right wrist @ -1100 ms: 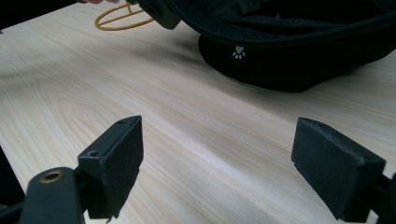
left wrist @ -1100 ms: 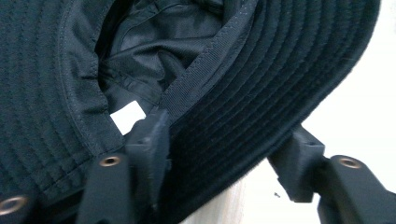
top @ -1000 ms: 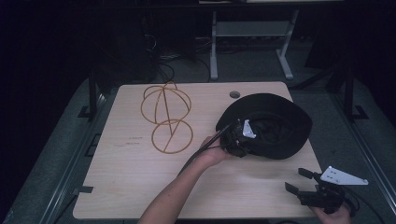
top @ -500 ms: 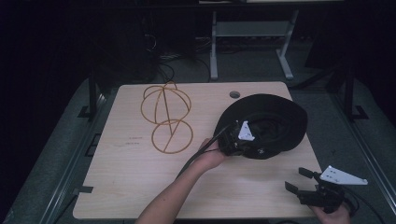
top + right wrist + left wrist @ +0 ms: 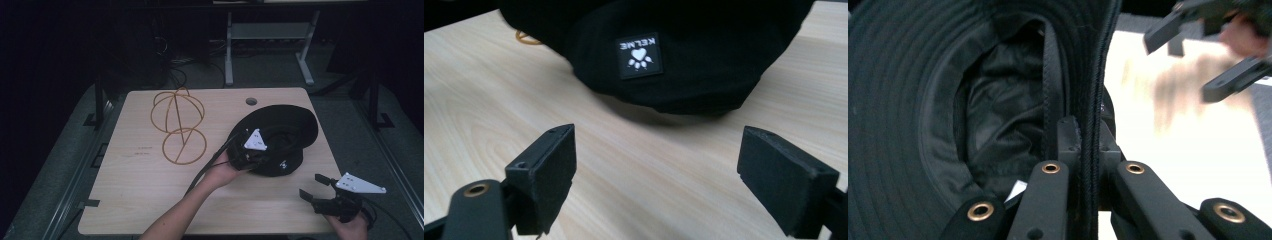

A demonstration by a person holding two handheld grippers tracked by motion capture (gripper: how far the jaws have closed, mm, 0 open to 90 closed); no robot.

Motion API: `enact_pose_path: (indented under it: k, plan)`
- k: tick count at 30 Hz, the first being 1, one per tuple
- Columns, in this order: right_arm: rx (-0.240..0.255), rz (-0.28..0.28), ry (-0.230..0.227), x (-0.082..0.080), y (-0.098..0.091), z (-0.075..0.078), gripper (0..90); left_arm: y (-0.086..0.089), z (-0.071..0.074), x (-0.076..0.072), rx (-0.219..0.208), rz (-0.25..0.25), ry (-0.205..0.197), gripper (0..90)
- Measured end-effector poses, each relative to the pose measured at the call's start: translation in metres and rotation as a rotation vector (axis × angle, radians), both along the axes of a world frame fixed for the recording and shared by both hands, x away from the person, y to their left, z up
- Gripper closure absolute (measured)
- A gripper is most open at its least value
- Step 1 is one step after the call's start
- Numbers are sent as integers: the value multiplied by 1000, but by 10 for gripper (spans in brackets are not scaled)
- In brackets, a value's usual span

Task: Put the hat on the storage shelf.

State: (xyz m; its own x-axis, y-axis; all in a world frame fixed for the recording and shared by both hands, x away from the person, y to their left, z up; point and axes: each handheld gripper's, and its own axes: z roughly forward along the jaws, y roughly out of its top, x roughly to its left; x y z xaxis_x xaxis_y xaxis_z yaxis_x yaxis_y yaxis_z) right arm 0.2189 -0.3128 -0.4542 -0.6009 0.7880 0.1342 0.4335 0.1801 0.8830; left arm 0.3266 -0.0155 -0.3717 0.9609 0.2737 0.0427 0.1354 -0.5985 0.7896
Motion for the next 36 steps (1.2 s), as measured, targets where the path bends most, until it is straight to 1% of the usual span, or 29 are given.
enact_pose_path:
  k: [1, 3, 5, 9, 10, 11, 14, 18, 19, 20, 21, 22, 24, 28, 29, 32, 36]
  plan:
    - [12, -5, -8, 2, 1, 1, 153, 1, 2, -1, -15, 1, 9, 868]
    - [13, -4, -11, 3, 1, 2, 153, 2, 6, -2, -29, -3, 13, 868]
    - [24, -4, -19, 6, 3, 4, 154, 4, 10, -3, -47, -6, 25, 869]
    - [48, 3, -20, 12, 5, 5, 156, 4, 17, -4, -64, -15, 28, 869]
    - [40, 3, -22, 14, 7, 5, 155, 4, 19, -5, -69, -18, 30, 869]
    - [22, 6, -33, 16, 9, 6, 155, 4, 19, -5, -76, -18, 31, 869]
    - [18, 17, -52, 20, 14, 9, 156, 4, 22, -7, -70, -27, 26, 869]
    - [17, 40, -74, 24, 22, 11, 156, 2, 24, -7, -73, -30, 27, 869]
    - [14, 53, -80, 25, 25, 11, 156, 1, 24, -8, -72, -31, 26, 869]
    - [-9, 61, -83, 26, 30, 12, 156, 1, 24, -8, -72, -33, 29, 870]
    - [-9, 61, -83, 26, 30, 12, 156, 0, 25, -8, -73, -35, 30, 870]
    - [-20, 69, -91, 27, 32, 11, 156, 0, 25, -8, -72, -38, 28, 870]
    - [-37, 72, -94, 28, 37, 11, 156, -2, 25, -8, -70, -41, 31, 870]
    - [-54, 77, -102, 30, 41, 10, 158, -7, 28, -10, -72, -57, 30, 870]
    - [-69, 80, -112, 31, 42, 10, 158, -7, 28, -10, -71, -60, 28, 870]
    - [-81, 91, -102, 32, 47, 8, 159, -10, 30, -11, -69, -68, 26, 870]
    - [-101, 104, -109, 31, 53, 8, 162, -12, 30, -11, -66, -75, 25, 870]
